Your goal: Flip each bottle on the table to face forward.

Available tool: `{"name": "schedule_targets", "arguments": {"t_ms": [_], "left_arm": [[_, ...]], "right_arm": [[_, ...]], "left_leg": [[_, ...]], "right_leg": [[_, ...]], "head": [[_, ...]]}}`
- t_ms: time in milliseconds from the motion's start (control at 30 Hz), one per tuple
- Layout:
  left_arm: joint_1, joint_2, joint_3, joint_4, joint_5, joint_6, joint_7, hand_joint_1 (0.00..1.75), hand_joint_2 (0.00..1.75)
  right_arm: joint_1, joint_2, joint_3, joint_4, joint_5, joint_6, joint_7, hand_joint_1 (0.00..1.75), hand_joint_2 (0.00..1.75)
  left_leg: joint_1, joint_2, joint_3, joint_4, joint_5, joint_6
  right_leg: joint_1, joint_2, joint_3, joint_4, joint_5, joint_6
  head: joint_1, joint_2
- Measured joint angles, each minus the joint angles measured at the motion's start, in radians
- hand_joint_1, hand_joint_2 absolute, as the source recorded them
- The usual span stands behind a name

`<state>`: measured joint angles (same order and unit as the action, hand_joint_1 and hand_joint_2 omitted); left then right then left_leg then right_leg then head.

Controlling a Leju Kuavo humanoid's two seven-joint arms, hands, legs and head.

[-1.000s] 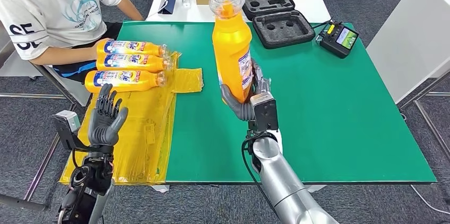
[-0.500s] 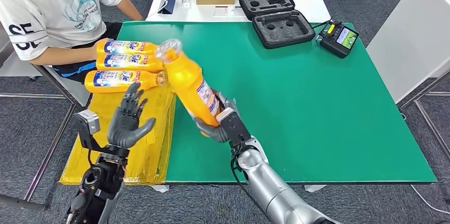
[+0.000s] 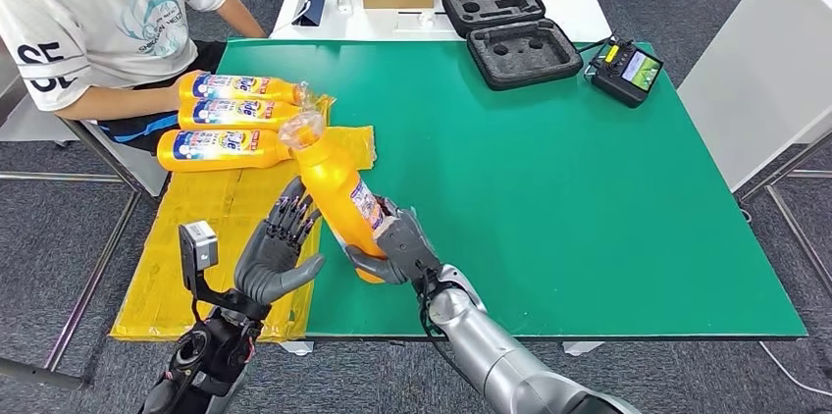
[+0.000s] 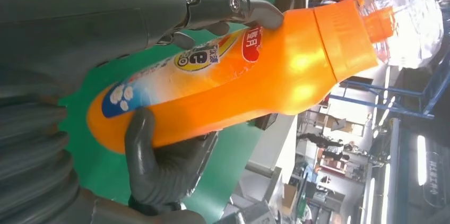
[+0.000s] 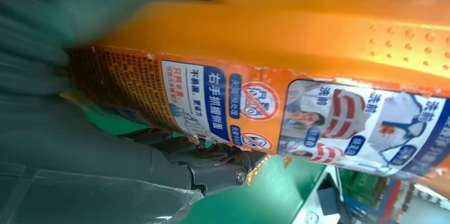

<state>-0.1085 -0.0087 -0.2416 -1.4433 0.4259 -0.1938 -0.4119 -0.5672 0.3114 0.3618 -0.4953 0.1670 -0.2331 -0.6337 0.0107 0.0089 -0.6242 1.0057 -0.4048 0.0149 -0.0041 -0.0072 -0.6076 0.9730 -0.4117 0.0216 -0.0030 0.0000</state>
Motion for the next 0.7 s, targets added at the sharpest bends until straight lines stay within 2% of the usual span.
{"name": "schedule_targets", "arguments": {"t_ms": [167,433,700], "left_arm": [[-0.001,0.006,-0.005,0.015,0.054,-0.005,0.035,0.00,1.75],[-0.008,0.007,-0.004,0.042,0.068,0.001,0.041,0.00,1.75],[-0.046,0.004,-0.003,0.120,0.090,0.094,0.036,0.00,1.75]], "right_arm": [[-0.003,0.004,0.006,0.010,0.022,-0.006,0.003,1.75,1.75],[-0.004,0.010,0.014,0.015,0.033,-0.012,0.003,1.75,1.75],[-0.002,0.035,0.066,0.004,0.083,-0.016,-0.016,1.75,1.75]], "left_leg": [[0.000,0.000,0.000,0.000,0.000,0.000],[0.000,0.000,0.000,0.000,0.000,0.000],[0.000,0.000,0.000,0.000,0.000,0.000]], "right_leg": [[0.000,0.000,0.000,0.000,0.000,0.000],[0.000,0.000,0.000,0.000,0.000,0.000],[0.000,0.000,0.000,0.000,0.000,0.000]], "head": [[0.000,0.000],[0.000,0.000],[0.000,0.000]]}}
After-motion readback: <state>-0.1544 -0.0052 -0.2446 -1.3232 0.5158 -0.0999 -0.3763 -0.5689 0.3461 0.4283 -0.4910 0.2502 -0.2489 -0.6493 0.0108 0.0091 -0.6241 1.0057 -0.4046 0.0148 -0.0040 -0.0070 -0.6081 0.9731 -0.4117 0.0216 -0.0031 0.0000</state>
